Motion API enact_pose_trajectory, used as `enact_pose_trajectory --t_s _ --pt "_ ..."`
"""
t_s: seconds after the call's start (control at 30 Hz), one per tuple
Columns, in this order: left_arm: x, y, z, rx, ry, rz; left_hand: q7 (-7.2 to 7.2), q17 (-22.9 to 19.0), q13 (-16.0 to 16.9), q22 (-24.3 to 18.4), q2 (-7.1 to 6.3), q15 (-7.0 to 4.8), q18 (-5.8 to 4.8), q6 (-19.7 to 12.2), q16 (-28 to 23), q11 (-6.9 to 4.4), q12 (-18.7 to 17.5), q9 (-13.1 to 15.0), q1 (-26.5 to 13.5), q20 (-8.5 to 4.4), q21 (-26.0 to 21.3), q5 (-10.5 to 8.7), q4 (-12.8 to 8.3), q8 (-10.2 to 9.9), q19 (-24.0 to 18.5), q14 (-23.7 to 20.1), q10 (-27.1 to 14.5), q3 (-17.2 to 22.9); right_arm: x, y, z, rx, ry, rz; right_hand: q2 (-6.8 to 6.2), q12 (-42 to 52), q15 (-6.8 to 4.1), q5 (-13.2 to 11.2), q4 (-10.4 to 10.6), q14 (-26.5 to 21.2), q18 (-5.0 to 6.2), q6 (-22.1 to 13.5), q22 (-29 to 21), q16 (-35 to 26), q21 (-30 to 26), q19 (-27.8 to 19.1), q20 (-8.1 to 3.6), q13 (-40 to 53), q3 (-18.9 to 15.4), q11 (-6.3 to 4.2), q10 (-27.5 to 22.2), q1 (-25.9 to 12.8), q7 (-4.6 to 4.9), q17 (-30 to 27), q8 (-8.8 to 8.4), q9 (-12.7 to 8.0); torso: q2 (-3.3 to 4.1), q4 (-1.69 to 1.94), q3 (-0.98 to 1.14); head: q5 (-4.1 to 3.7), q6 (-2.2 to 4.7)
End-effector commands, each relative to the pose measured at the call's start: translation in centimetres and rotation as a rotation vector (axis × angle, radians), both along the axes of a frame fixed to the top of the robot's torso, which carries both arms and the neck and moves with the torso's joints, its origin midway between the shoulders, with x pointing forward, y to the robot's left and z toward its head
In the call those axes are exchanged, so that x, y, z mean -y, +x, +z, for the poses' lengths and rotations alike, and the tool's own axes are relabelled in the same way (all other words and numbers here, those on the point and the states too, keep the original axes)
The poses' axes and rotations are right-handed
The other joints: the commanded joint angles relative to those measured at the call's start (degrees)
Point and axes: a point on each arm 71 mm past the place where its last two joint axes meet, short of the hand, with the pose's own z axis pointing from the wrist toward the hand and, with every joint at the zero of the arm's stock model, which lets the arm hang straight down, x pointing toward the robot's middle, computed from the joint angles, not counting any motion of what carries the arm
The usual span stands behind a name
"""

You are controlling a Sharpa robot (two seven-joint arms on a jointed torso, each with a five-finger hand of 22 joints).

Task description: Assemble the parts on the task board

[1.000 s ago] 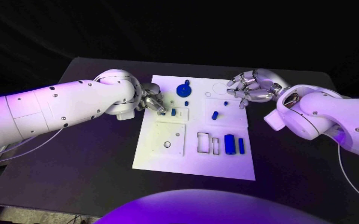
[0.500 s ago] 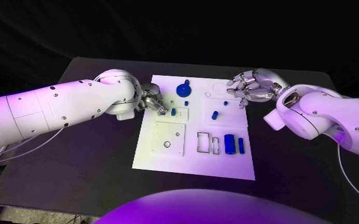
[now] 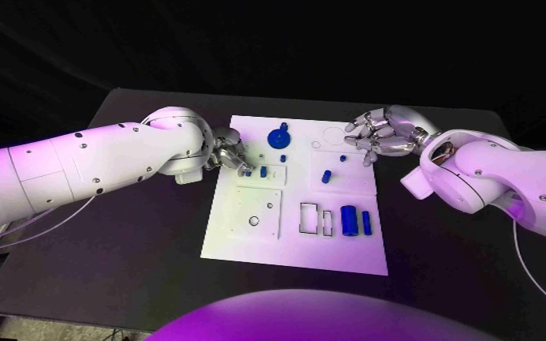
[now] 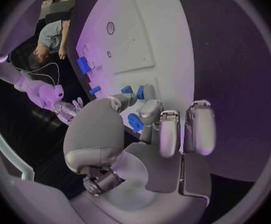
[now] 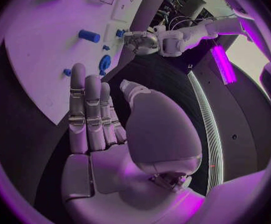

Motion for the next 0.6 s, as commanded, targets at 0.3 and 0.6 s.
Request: enact_pose_trajectory --t_s 0.3,0.6 --pt "-0.24 0.05 0.27 0.015 -0.032 0.029 0.33 15.1 0.2 0.6 0.54 -0.28 -0.72 0.6 0.2 0.22 -0.2 -0.4 -4.0 0.2 0.0 -0.1 0.7 -0.6 0.4 5.8 0.1 -5.4 -0.03 -0.08 -0.11 0.0 0.002 0.01 0.02 -0.2 -0.01 0.3 0.1 0.1 0.27 0.1 0.0 -0.4 -0.3 0.4 -0.15 0.0 0.1 -0.15 -0.1 0.4 0.41 -0.1 0.29 -0.1 0.0 0.03 -0.05 -0.13 0.07" --pt "-0.67 0.32 0.79 0.046 -0.093 0.072 0.22 15.1 0.1 0.6 1.38 -0.37 -0.69 0.7 0.2 0.12 -0.4 -0.5 -6.9 0.12 0.0 -0.29 0.8 -0.7 0.4 5.8 0.0 -8.4 0.01 -0.11 -0.2 -0.002 0.002 0.009 0.03 -0.2 0.01 0.3 0.1 0.1 0.26 0.0 -0.2 -0.5 -0.4 0.5 -0.14 -0.2 0.1 -0.14 -0.2 0.4 0.42 -0.1 0.3 -0.1 0.02 -0.02 0.0 -0.1 0.17"
